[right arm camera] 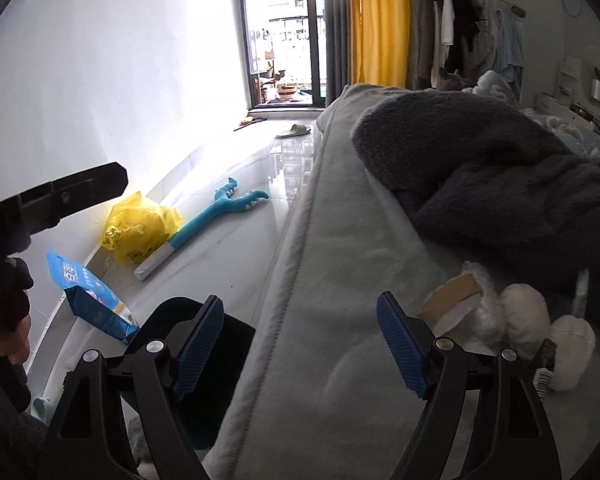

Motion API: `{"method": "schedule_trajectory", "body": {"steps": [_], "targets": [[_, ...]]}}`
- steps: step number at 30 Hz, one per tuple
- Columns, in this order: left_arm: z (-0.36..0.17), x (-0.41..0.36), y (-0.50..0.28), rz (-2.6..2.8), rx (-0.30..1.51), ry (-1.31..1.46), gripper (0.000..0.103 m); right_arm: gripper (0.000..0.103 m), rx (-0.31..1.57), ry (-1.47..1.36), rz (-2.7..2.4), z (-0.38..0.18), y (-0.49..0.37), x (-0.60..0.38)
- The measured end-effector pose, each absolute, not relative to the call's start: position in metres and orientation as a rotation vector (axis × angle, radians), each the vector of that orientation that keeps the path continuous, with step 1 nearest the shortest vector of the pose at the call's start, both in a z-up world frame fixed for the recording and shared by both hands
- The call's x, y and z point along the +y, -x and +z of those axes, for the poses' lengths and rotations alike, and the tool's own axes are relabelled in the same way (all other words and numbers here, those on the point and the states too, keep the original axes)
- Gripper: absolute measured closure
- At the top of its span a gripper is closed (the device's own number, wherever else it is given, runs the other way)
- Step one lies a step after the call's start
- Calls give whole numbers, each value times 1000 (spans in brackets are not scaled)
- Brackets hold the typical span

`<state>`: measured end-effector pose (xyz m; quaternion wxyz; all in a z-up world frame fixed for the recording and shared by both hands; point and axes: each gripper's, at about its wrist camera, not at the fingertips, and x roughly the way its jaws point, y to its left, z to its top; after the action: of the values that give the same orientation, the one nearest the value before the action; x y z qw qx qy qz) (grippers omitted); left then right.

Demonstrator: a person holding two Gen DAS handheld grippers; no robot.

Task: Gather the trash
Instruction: 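Move the right tool back to the bed and grasp the black snack wrapper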

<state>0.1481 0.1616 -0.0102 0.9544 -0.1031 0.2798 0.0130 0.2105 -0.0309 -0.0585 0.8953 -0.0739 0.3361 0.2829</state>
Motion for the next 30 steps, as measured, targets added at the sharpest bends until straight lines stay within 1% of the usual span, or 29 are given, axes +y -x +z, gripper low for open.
{"method": "schedule_trajectory", "body": {"steps": [6, 15, 29, 30], "targets": [[-12, 132, -156, -18, 573, 207, 8, 21, 650, 156, 445, -60, -214, -64], [-18, 106, -168, -50, 594, 203, 8, 21, 651, 117, 310, -70, -220, -107], [-23, 57, -177, -140, 600, 153, 8, 21, 757, 6, 282, -93, -233, -157], [-23, 52, -177, -150, 600, 146, 8, 24, 764, -4, 283, -95, -234, -160]]}}
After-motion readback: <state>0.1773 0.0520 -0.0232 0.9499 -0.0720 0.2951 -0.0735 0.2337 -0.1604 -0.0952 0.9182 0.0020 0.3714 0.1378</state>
